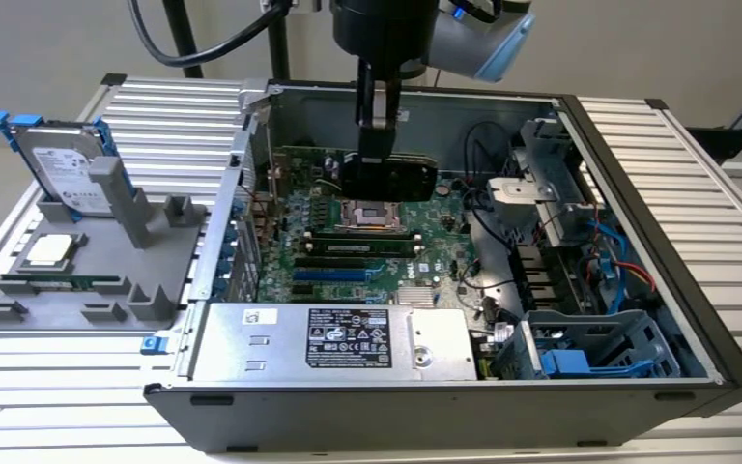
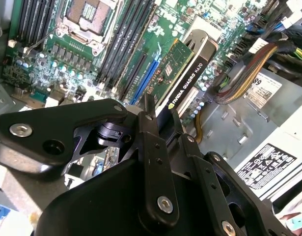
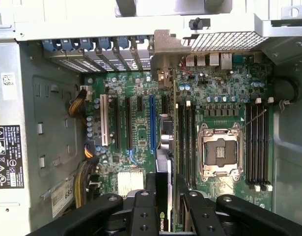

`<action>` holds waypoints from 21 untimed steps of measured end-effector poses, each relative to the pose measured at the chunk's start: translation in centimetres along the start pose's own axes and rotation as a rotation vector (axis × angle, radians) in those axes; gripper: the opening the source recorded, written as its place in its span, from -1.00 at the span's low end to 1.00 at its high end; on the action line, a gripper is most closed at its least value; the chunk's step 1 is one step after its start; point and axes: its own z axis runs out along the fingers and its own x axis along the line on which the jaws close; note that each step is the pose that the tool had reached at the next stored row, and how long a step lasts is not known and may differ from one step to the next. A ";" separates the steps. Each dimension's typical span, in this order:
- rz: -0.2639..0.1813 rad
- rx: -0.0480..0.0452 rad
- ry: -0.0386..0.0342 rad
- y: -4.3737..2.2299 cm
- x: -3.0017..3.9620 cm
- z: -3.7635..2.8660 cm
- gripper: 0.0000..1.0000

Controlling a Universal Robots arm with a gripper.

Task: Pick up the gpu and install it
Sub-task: 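Insert the gpu into the slot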

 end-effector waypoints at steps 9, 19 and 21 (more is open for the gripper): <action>0.000 0.0000 0.0001 0.00 -0.01 0.53 -1.00; 0.000 -0.0025 -0.0001 0.00 0.00 0.61 -1.00; 0.000 -0.0042 -0.0002 0.00 0.00 0.68 -1.00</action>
